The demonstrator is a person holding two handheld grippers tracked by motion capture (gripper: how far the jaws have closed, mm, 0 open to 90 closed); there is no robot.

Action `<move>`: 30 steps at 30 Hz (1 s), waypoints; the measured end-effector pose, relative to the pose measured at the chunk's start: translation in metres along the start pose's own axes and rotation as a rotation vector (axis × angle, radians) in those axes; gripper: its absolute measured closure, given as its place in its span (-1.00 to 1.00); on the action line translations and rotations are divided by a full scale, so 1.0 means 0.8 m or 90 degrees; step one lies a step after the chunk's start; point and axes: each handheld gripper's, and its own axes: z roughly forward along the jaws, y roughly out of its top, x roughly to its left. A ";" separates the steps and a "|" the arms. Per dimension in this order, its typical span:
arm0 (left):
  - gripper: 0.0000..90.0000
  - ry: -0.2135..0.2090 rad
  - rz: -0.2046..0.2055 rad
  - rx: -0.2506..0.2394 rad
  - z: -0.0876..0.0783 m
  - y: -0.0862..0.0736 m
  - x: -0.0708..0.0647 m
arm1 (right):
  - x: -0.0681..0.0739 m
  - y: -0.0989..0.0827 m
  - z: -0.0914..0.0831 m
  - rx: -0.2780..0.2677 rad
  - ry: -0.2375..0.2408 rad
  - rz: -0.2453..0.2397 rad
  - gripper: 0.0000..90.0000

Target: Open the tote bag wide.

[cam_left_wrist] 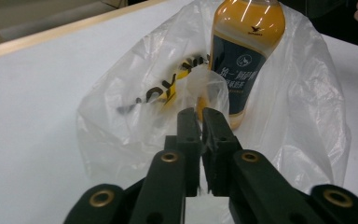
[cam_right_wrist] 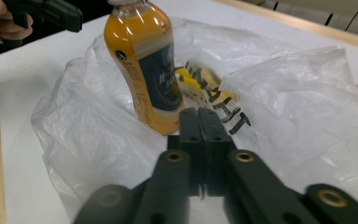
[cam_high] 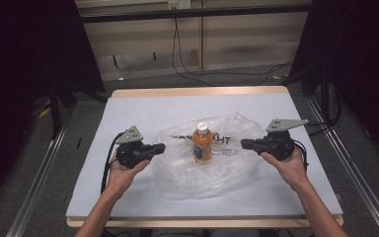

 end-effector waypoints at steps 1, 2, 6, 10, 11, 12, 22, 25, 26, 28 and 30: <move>0.81 -0.002 -0.002 -0.001 -0.003 -0.002 0.000 | 0.002 -0.001 -0.003 -0.007 -0.009 -0.001 0.65; 0.80 -0.007 0.001 -0.001 -0.006 -0.003 -0.001 | 0.005 -0.002 -0.005 -0.015 -0.017 -0.004 0.54; 0.49 0.014 0.014 0.002 -0.012 -0.013 -0.008 | 0.011 -0.005 -0.010 -0.022 -0.019 0.000 0.11; 0.09 0.037 0.013 -0.010 -0.017 -0.022 -0.012 | 0.015 -0.011 -0.013 -0.047 -0.053 0.009 -0.33; -0.07 0.044 0.009 -0.012 -0.018 -0.024 -0.013 | 0.015 -0.013 -0.014 -0.049 -0.053 0.014 -0.39; -0.21 0.051 0.003 -0.013 -0.019 -0.026 -0.014 | 0.016 -0.015 -0.014 -0.051 -0.061 0.017 -0.52; -0.76 0.069 -0.020 -0.056 -0.047 -0.065 -0.025 | 0.030 -0.047 -0.040 -0.084 -0.114 0.032 -0.94; -0.78 0.082 -0.022 -0.062 -0.053 -0.074 -0.028 | 0.032 -0.058 -0.048 -0.089 -0.124 0.038 -0.95; -0.79 0.083 -0.029 -0.063 -0.054 -0.075 -0.030 | 0.033 -0.061 -0.051 -0.092 -0.126 0.042 -0.95; -0.80 0.083 -0.025 -0.058 -0.056 -0.076 -0.032 | 0.034 -0.067 -0.057 -0.099 -0.129 0.048 -0.95; -0.80 0.086 -0.022 -0.063 -0.059 -0.079 -0.035 | 0.037 -0.072 -0.064 -0.101 -0.136 0.049 -0.93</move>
